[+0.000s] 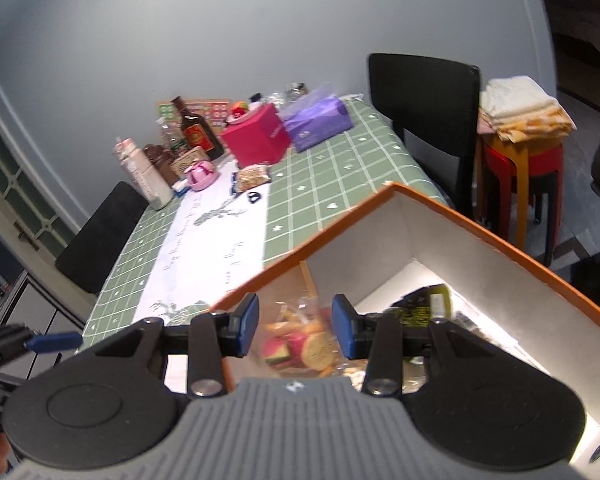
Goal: Organize snacks
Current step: 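Move both tools back from the box toward the red packet and cola-bottle candy, then grasp the cola-bottle candy with the left tool while the right tool grasps the red spicy-strip packet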
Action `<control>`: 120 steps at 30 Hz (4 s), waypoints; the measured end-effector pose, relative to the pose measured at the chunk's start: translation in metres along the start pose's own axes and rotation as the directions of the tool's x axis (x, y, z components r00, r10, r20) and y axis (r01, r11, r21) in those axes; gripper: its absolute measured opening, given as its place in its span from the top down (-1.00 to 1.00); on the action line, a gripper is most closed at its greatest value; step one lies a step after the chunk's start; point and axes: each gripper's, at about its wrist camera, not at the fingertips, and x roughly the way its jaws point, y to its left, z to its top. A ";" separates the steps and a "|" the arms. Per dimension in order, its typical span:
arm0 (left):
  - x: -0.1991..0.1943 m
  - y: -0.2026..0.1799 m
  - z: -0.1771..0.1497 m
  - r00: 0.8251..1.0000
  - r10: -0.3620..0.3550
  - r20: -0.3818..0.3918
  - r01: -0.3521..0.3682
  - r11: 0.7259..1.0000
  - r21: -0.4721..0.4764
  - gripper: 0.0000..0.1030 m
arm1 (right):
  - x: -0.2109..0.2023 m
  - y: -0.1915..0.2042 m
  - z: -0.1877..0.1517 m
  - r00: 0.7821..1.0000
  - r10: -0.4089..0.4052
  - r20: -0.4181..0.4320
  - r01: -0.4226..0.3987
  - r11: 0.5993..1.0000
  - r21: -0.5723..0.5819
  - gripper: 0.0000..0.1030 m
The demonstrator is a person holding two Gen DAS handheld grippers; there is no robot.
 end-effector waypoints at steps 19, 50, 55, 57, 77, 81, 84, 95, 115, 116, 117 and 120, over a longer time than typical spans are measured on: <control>0.006 0.035 -0.112 0.999 -0.007 -0.046 0.001 0.991 -0.135 -0.71 | 0.019 0.111 -0.082 0.992 -0.029 -0.119 -0.031 0.881 -0.471 0.21; -0.004 0.057 -0.122 0.999 -0.007 -0.045 -0.001 0.985 -0.174 -0.71 | 0.069 0.125 -0.158 0.968 -0.068 -0.242 -0.077 0.836 -0.544 -0.29; -0.004 0.058 -0.116 0.999 -0.017 -0.028 0.011 0.980 -0.199 -0.72 | 0.081 0.118 -0.161 0.962 -0.111 -0.251 -0.047 0.834 -0.549 -0.37; -0.001 0.057 -0.113 0.999 -0.019 -0.028 0.013 0.978 -0.207 -0.72 | 0.086 0.111 -0.162 0.950 -0.125 -0.288 -0.047 0.850 -0.525 -0.20; 0.073 0.034 -0.053 0.999 -0.027 -0.019 0.032 0.939 0.342 -0.65 | 0.024 0.073 -0.182 0.902 -0.067 -0.426 -0.223 0.774 -0.592 0.06; 0.092 0.035 -0.031 0.998 -0.058 -0.027 0.064 0.910 0.410 -0.65 | 0.026 0.069 -0.176 0.896 -0.043 -0.441 -0.241 0.788 -0.567 0.05; 0.112 0.036 -0.017 0.996 -0.077 -0.053 0.092 0.881 0.463 -0.65 | 0.028 0.070 -0.174 0.896 -0.039 -0.443 -0.246 0.786 -0.567 0.03; 0.162 0.033 0.013 0.967 -0.188 -0.172 0.253 0.784 0.567 -0.65 | 0.029 0.067 -0.174 0.894 -0.023 -0.447 -0.263 0.781 -0.567 -0.03; 0.120 0.014 -0.055 0.951 -0.194 -0.241 0.256 0.930 0.263 0.34 | 0.031 0.069 -0.175 0.899 -0.042 -0.436 -0.249 0.771 -0.586 -0.04; 0.108 0.011 -0.067 0.952 -0.189 -0.240 0.247 0.938 0.245 0.34 | 0.030 0.070 -0.176 0.900 -0.044 -0.434 -0.246 0.769 -0.590 -0.04; 0.098 0.008 -0.077 0.953 -0.183 -0.242 0.238 0.946 0.222 0.34 | 0.030 0.071 -0.176 0.901 -0.049 -0.431 -0.243 0.766 -0.596 -0.05; 0.067 0.003 -0.106 0.948 -0.175 -0.265 0.219 0.965 0.144 0.34 | 0.031 0.075 -0.179 0.902 -0.069 -0.425 -0.233 0.752 -0.617 -0.06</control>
